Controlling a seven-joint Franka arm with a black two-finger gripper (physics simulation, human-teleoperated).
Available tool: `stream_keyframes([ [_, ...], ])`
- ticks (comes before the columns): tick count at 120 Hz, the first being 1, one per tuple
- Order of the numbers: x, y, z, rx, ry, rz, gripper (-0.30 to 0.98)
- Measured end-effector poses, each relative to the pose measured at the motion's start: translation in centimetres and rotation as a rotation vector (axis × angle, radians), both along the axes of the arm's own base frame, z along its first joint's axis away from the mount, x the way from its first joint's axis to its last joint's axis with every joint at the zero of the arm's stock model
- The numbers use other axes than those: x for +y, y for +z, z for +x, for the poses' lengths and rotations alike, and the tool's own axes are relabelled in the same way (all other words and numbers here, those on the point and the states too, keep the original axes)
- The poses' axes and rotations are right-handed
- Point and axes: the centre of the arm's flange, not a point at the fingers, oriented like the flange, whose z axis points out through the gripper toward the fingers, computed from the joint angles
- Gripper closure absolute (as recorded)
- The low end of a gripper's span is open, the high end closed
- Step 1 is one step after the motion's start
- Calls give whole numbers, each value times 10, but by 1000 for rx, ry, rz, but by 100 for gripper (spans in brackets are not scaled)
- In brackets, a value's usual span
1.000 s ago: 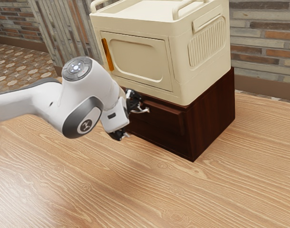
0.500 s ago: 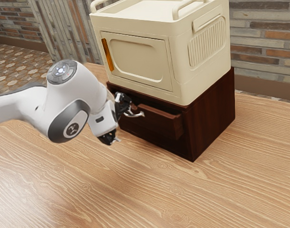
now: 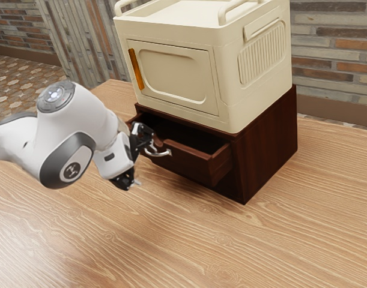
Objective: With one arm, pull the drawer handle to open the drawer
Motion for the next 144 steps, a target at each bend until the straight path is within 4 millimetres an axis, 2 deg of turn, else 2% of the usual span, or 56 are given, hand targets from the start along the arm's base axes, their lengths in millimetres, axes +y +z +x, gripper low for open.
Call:
stream_keyframes([
  [45,6,-1,-15,8,7,-16,0],
  [85,2,10,-40,32,-2,-45,3],
  [124,10,10,-70,74,5,-67,0],
  [144,18,31,-87,52,11,-79,0],
])
